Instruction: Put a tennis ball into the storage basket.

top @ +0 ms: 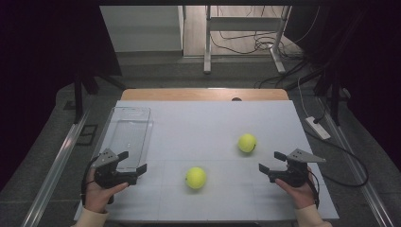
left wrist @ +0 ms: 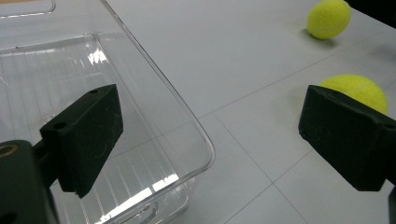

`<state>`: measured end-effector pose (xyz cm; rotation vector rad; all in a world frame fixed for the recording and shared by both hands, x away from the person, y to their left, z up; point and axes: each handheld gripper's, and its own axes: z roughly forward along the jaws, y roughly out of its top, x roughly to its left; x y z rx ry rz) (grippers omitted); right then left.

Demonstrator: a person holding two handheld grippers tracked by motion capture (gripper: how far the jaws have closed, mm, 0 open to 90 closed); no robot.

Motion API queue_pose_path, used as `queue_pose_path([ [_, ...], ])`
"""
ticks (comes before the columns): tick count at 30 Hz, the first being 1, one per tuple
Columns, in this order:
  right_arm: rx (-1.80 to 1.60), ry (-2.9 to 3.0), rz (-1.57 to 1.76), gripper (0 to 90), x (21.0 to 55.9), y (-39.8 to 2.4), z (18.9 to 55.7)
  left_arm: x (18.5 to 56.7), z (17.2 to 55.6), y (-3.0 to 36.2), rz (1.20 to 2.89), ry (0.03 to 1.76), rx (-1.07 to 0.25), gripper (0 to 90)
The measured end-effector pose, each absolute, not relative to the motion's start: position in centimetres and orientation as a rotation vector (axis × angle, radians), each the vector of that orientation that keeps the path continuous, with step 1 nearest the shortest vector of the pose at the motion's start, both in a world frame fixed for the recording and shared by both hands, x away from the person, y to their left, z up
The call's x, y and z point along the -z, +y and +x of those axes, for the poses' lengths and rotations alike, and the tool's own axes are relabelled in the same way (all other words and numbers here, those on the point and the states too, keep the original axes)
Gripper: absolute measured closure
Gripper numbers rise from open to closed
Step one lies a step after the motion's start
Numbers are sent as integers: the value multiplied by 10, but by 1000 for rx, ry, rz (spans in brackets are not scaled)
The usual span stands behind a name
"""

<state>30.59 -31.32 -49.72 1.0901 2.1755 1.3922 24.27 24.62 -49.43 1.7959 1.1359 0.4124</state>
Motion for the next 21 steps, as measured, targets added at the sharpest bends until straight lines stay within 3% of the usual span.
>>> queue_pose_path([
  [21,-1383,2182,1105,135,502,-313,311,490,237,243,1794,1141,-434,77],
])
